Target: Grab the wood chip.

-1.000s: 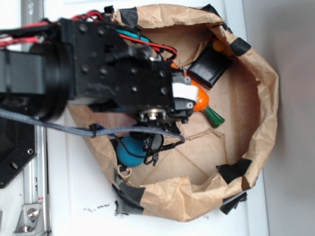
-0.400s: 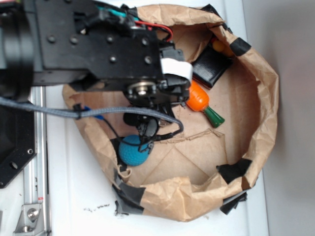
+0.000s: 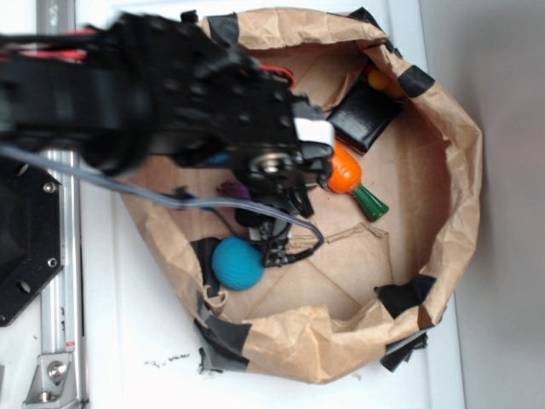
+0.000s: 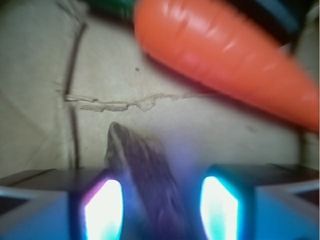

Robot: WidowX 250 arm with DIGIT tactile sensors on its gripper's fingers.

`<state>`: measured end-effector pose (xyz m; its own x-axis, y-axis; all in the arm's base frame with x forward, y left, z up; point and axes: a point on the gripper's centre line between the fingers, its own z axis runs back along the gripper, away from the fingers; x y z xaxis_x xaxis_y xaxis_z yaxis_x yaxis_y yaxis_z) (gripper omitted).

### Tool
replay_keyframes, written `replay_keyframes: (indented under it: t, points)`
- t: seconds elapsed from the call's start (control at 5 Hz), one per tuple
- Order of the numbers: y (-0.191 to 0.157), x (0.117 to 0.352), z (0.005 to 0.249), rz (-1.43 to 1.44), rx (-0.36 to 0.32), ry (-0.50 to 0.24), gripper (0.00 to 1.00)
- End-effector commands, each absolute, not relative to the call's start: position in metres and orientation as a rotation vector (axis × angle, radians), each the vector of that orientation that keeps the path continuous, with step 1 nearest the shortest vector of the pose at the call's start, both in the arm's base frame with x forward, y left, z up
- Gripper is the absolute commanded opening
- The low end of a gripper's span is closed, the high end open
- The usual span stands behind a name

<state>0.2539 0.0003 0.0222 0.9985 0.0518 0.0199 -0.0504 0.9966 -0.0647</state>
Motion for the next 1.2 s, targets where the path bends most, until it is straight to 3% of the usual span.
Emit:
replay_keyframes:
  t: [0.0,0.2,1.0]
  points:
    - [-0.017,0.256,0.003,-0.018,-0.062,0.019,1.0]
    - [-0.019,0.256,0.008,-0.025,-0.055,-0.009,0.0]
    - [-0.015,0.256,0.025,-0.042,-0.05,-0.06,0.0]
